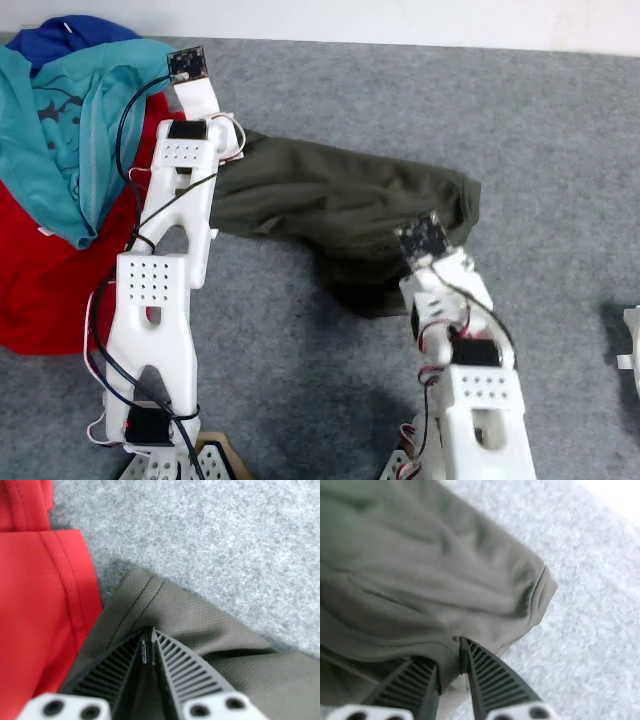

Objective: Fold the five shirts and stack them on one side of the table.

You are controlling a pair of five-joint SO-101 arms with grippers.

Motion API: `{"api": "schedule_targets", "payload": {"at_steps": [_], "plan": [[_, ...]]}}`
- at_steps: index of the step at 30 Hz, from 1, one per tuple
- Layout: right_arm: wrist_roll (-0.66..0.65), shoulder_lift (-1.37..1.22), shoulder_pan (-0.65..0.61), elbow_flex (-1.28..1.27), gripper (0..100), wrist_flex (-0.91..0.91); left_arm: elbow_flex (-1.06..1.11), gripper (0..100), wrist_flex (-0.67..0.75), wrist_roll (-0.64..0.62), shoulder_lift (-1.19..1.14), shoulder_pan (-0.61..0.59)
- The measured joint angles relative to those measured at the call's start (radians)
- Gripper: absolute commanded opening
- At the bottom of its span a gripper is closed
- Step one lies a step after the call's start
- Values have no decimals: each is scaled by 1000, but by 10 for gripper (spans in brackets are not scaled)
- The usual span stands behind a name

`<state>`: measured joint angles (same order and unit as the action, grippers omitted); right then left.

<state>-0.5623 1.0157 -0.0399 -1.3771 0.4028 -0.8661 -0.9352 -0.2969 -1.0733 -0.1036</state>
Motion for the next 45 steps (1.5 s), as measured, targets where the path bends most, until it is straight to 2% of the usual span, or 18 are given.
{"api": "schedule_targets", "payload": {"at_steps": [11,22,24,26,28,30,33,38,45], "plan": [[120,-612,21,466,7,11,-3,10,0,0,0,-2],[135,-1005,66,830,10,11,-3,10,0,0,0,-2],[135,-1062,75,879,40,14,-3,10,0,0,0,-2],[135,-1109,78,921,120,44,-3,10,0,0,0,-2],[135,-1126,80,944,193,84,-3,10,0,0,0,-2],[135,-1128,81,961,215,114,-3,10,0,0,0,-2],[135,-1126,81,968,163,130,-3,10,0,0,0,-2],[203,-997,71,967,1,192,-3,10,0,0,0,-2],[270,-704,-6,845,8,413,-3,10,0,0,0,-2]]}}
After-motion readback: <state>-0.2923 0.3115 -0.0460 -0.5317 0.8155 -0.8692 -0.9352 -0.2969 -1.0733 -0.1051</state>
